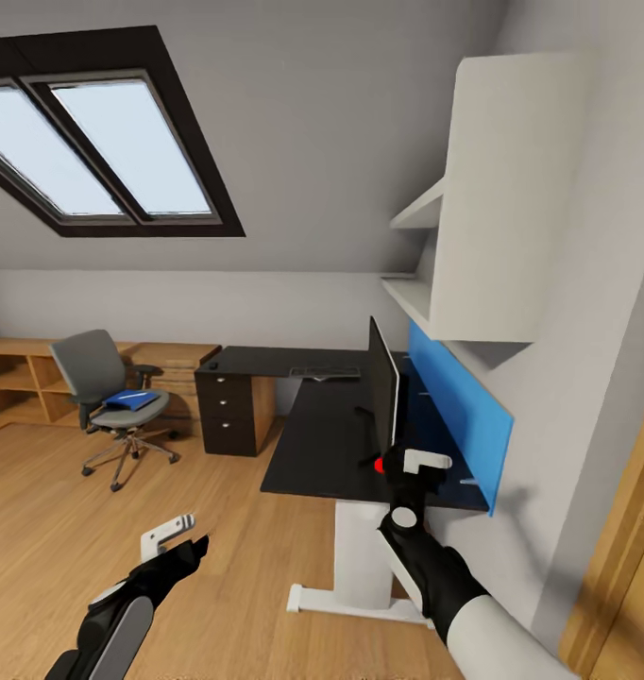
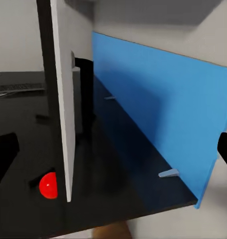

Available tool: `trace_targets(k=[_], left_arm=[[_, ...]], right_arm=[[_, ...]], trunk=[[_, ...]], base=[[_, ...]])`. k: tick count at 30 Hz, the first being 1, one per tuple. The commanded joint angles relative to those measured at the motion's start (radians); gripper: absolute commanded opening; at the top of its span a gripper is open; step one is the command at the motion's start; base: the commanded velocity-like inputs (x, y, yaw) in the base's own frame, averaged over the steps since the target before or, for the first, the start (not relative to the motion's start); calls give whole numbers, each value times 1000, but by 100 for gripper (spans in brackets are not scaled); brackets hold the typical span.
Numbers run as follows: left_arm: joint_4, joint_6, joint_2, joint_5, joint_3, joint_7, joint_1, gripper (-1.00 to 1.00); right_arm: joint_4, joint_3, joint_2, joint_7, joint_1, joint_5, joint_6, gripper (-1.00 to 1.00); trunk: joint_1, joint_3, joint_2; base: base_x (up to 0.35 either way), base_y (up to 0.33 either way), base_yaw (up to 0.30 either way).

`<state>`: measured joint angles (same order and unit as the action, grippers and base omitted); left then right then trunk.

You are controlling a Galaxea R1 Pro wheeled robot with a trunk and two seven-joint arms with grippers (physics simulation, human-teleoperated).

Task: In the bedroom, organize the workspace by keeping the computer under the desk, ensuring the monitor is on the desk, placing the keyboard on the desk next to the monitor, placing the mouse on the desk next to the keyboard, moving the folder from the swivel chair onto the desk next to the mouse, stacking the notebook on top of the folder with the pen on top of the notebook, and positioning the swivel chair next to the desk.

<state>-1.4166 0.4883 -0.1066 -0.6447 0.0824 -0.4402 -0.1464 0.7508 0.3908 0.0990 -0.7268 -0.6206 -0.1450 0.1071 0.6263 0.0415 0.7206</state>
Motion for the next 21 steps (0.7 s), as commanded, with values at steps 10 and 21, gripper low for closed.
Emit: trace_targets(k=[10, 21], left_arm=[[310, -37, -13, 0, -15, -9, -1, 100], [655, -326, -22, 5, -7, 41, -1, 100]], right_arm=[[-7, 43, 9, -11, 120, -9, 91, 100], [-202, 106, 22, -8, 232, -11, 242, 100]], trunk=[[0, 2, 2], [-38, -29, -68]], base=[[-25, 0, 0], [0, 0, 0]])
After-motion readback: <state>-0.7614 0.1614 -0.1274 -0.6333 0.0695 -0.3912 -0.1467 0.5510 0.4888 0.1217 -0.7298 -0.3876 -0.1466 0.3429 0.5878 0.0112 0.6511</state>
